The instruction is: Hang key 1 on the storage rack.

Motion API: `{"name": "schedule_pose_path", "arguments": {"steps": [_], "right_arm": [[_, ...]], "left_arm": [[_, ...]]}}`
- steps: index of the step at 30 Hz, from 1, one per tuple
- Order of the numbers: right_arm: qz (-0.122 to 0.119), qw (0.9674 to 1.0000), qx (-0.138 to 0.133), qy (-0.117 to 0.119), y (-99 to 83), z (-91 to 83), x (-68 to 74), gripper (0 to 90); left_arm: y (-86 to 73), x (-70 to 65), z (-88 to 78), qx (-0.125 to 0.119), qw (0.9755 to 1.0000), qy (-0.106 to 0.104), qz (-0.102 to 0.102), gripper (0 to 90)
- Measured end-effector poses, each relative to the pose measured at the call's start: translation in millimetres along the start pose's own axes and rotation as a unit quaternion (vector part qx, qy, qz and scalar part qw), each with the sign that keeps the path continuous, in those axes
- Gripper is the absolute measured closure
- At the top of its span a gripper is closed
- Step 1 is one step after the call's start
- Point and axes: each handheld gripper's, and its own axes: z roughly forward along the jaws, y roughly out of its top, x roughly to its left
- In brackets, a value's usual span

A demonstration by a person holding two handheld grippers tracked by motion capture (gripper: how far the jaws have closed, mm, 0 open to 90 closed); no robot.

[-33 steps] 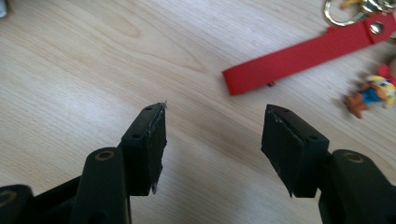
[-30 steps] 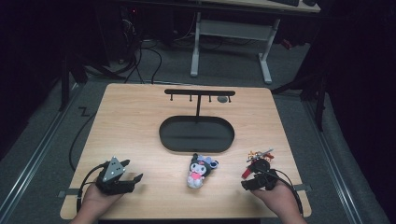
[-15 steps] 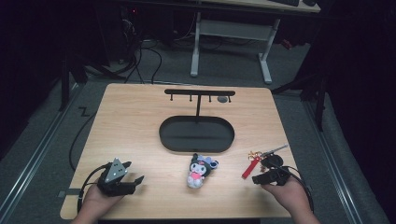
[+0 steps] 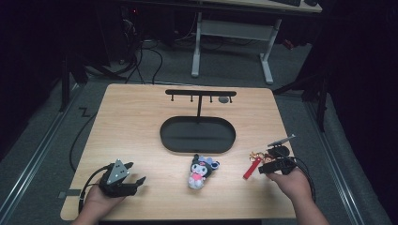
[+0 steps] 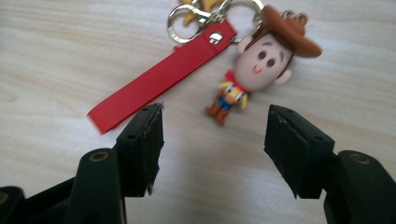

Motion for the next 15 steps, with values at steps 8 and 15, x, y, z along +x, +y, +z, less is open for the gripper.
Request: {"name": "schedule_pose_path", "arguments": {"steps": [8, 15], "right_arm": [[0.028, 0.9994, 0.016, -0.007, 17.9, 14.3, -10.9, 38.0], [0.042, 0.9987, 0.025, -0.016, 28.1, 23.8, -17.5, 38.5]], "left_arm": [[-0.7, 1.0, -0.8, 0.001, 1.0, -0.002, 0.0, 28.1], [-0.7, 0.7, -1.2, 0.004, 1.0, -0.002, 0.004, 28.2]]}}
